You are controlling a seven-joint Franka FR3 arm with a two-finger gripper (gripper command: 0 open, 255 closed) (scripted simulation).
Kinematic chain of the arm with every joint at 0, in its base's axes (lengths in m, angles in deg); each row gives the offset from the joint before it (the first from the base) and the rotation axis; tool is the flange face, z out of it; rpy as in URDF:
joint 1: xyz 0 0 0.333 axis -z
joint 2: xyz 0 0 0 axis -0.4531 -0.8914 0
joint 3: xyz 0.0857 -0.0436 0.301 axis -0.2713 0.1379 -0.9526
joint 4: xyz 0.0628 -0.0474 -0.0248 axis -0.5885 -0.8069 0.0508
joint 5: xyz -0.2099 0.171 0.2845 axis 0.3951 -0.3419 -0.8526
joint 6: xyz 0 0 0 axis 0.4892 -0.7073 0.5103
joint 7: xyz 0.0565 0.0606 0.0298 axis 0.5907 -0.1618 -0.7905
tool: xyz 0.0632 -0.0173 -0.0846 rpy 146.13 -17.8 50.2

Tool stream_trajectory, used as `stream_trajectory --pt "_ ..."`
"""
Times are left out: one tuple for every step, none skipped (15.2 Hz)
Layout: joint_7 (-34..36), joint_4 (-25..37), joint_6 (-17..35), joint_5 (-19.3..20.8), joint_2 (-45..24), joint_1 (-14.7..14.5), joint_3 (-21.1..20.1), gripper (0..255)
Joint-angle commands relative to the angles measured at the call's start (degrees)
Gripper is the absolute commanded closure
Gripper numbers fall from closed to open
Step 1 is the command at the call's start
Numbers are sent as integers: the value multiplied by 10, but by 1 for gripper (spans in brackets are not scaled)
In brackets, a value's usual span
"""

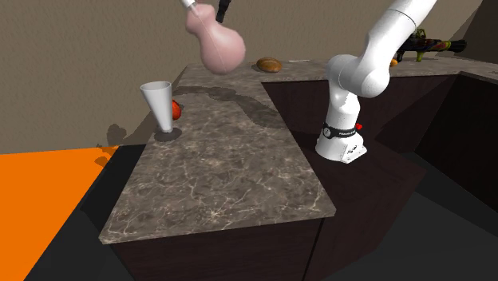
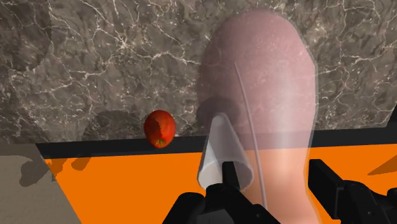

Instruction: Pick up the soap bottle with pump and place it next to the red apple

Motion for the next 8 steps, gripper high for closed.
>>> stream_trajectory --pt "-26 8 16 -1 -22 1 25 255" --pt "-40 13 22 -3 -33 1 38 255" --pt "-54 19 28 -6 -45 0 51 255" --pt "-69 26 34 -9 -58 0 64 255" --pt "-83 34 40 -13 -71 -1 77 255" --pt "-98 42 45 -18 -85 -2 91 255" --pt "-113 50 50 -23 -99 -3 105 255" --pt "-129 60 54 -30 -114 -5 119 255"
